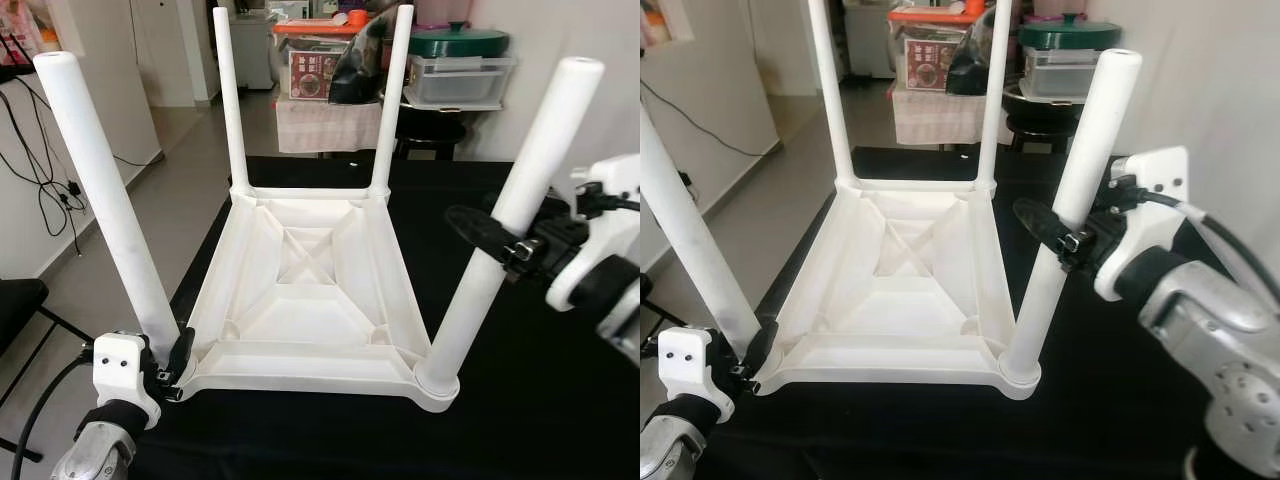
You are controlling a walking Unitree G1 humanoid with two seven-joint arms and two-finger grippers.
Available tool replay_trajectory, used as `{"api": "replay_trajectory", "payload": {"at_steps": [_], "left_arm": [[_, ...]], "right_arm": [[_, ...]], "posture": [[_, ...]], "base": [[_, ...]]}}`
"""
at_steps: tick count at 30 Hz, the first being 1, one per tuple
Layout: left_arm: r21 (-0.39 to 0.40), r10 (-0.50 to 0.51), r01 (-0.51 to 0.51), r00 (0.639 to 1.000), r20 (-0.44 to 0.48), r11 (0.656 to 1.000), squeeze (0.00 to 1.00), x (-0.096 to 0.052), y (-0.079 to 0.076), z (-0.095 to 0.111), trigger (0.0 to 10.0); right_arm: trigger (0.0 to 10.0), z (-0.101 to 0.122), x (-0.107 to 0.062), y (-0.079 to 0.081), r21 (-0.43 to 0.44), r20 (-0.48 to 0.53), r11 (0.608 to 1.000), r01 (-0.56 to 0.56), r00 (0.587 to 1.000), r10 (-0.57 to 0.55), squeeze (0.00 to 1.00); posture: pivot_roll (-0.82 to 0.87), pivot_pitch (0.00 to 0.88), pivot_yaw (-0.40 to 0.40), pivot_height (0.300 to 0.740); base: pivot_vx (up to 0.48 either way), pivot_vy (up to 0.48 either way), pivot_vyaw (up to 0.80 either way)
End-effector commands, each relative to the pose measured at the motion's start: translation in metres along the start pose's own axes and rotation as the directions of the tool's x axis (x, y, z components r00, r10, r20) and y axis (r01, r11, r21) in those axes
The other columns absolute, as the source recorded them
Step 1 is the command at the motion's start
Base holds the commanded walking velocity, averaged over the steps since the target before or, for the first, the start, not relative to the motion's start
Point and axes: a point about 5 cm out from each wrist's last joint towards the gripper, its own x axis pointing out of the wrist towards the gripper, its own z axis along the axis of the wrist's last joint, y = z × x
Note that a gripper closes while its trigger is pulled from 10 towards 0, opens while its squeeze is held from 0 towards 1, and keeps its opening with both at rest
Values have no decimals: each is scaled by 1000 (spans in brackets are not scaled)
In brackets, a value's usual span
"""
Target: Building children table
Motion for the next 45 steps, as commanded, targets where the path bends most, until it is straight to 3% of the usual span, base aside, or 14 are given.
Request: {"api": "replay_trajectory", "payload": {"at_steps": [1, 8, 10, 11, 13, 18, 21, 24, 25, 27, 28, 37, 38, 45], "left_arm": [[21, 36, -38, 997, 74, 999, 0, 2, 8, 16, 10000], [40, 38, -43, 993, 112, 998, 0, 6, 13, 28, 10000], [115, -13, -20, 962, 273, 993, 0, 24, 26, 85, 10000], [115, -13, -20, 962, 273, 993, 0, 24, 26, 85, 10000], [229, -154, 57, 890, 428, 972, 0, 40, 28, 158, 10000], [290, -234, 99, 847, 478, 952, 0, 44, 26, 190, 10000], [394, -387, 172, 724, 571, 903, 0, 56, 11, 260, 10000], [424, -464, 229, 639, 614, 876, 0, 62, -5, 294, 10000], [441, -508, 270, 594, 624, 856, 0, 66, -16, 308, 10000], [455, -540, 300, 564, 624, 839, 0, 67, -23, 318, 10000], [457, -566, 335, 532, 630, 824, 0, 69, -31, 327, 10000], [415, -668, 562, 379, 640, 716, 0, 89, -77, 361, 10000], [393, -686, 614, 359, 633, 684, 1000, 95, -89, 362, 10000], [369, -709, 669, 342, 617, 645, 1000, 104, -102, 364, 10000]], "right_arm": [[0, 0, -6, -31, 28, -35, 966, 256, 966, -255, 0], [0, 0, -7, -38, 32, -44, 945, 324, 945, -323, 0], [0, -5, -6, -54, 53, -53, 894, 445, 895, -443, 0], [0, -5, -6, -54, 53, -53, 894, 445, 895, -443, 0], [0, -14, 0, -69, 86, -83, 832, 548, 836, -543, 0], [0, -22, 5, -75, 106, -112, 800, 591, 806, -581, 0], [0, -45, 19, -78, 128, -179, 767, 629, 775, -606, 0], [1020, -65, 29, -75, 140, -256, 745, 652, 751, -609, 0], [5294, -79, 35, -69, 124, -311, 742, 659, 736, -601, 0], [5294, -89, 39, -64, 110, -346, 741, 662, 724, -596, 0], [10000, -99, 44, -56, 115, -372, 752, 649, 730, -574, 0], [10000, -163, 59, -47, 79, -541, 655, 752, 584, -606, 0], [10000, -176, 58, -54, 48, -558, 616, 786, 532, -637, 0], [10000, -197, 51, -65, -14, -575, 553, 833, 445, -686, 0]], "posture": [[-212, 37, -18, 740], [-202, 37, -17, 740], [-178, 35, -16, 740], [-178, 35, -16, 740], [-158, 32, -11, 740], [-152, 31, -12, 740], [-117, 27, -3, 740], [-110, 29, 7, 740], [-103, 32, 17, 740], [-102, 33, 18, 740], [-98, 36, 29, 740], [-76, 42, 56, 740], [-74, 44, 62, 740], [-67, 46, 65, 740]], "base": [[0, 0, 0], [0, 0, 0], [0, 0, 0], [0, 0, 0], [0, 0, 0], [0, 0, 0], [0, 0, 0], [0, 0, 0], [0, 0, 0], [0, 0, 0], [0, 0, 0], [0, 0, 0], [0, 0, 0], [0, 0, 0]]}}
